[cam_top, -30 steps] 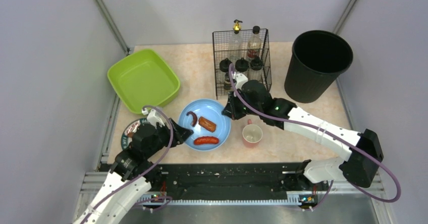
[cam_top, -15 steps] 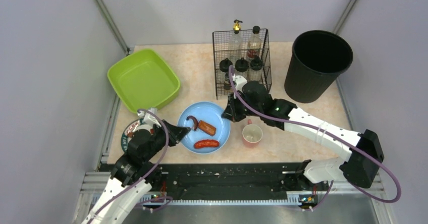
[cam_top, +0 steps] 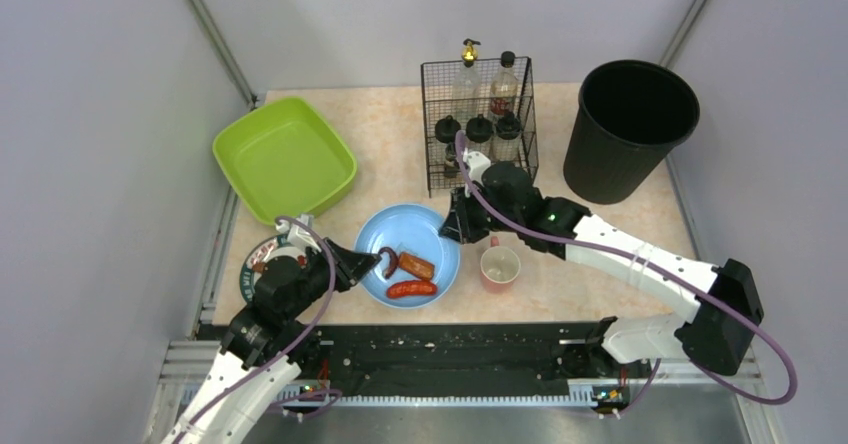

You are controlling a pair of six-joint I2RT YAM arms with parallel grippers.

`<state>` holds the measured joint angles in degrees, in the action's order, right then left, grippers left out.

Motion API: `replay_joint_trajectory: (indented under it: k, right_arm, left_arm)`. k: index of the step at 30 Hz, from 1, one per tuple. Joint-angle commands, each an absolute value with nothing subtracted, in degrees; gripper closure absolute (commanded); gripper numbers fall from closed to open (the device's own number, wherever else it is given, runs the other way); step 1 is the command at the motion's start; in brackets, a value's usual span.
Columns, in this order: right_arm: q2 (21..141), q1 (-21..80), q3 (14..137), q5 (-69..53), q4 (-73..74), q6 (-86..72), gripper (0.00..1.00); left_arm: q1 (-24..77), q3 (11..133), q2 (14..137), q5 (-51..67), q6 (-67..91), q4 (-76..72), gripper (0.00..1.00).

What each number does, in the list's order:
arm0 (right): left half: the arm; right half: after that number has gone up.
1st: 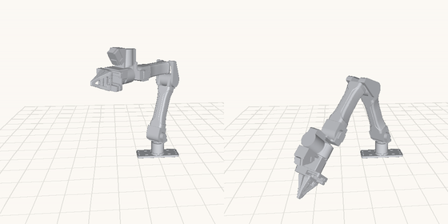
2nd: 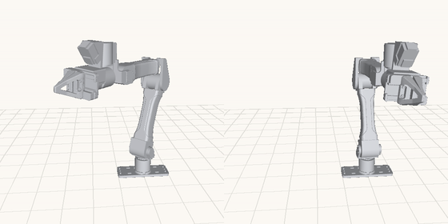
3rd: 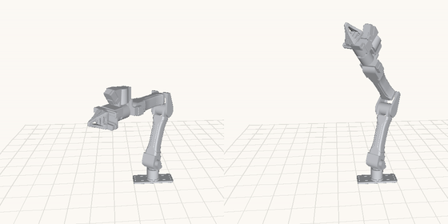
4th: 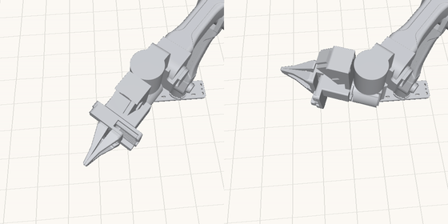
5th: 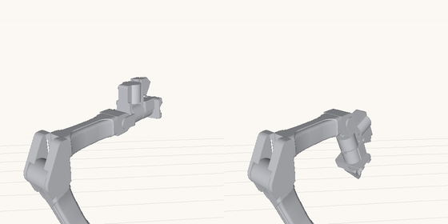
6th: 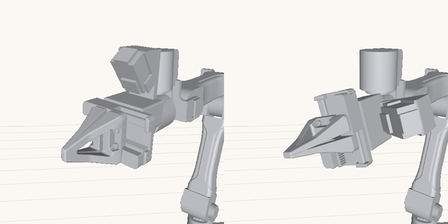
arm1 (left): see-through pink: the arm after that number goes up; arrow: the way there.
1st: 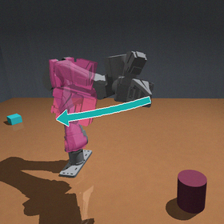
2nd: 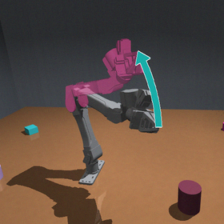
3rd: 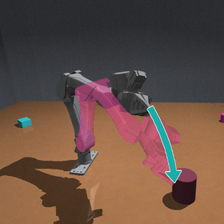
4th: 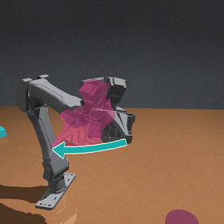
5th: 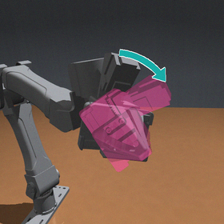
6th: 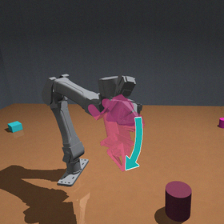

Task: Clear the kitchen counter

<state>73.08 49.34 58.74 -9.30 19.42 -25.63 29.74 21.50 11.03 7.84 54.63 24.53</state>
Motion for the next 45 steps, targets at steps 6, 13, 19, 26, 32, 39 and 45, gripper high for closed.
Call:
replay_joint_trajectory:
  k: [6,13,19,26,32,39,45]
  right_arm:
    - [69.3,49.1,58.2,-12.0,17.9,-25.8,0.56]
    - [68.7,48.5,56.7,-15.4,16.5,-26.8,0.52]
    - [68.9,48.2,54.9,-17.3,13.2,-28.7,0.63]
    - [68.7,47.7,53.8,-18.3,9.8,-30.9,1.0]
    - [70.4,45.4,51.7,-19.4,4.7,-35.3,1.0]
    - [71.3,41.4,51.9,-22.8,2.2,-37.9,1.0]
    - [71.7,39.0,52.6,-24.0,1.9,-40.2,1.0]
  left_arm:
    - [30.0,22.0,10.7,13.4,61.0,16.4,1.0]
    - [30.0,21.8,10.3,14.2,62.6,14.9,1.0]
    - [29.9,21.5,10.7,14.6,63.1,13.5,1.0]
    - [29.9,21.0,10.7,13.8,63.0,14.3,1.0]
    - [29.9,22.2,10.1,10.3,61.1,17.5,0.7]
    - [29.9,24.4,7.9,3.1,56.5,24.7,0.33]
    - [30.0,25.5,6.5,0.6,54.7,26.5,0.29]
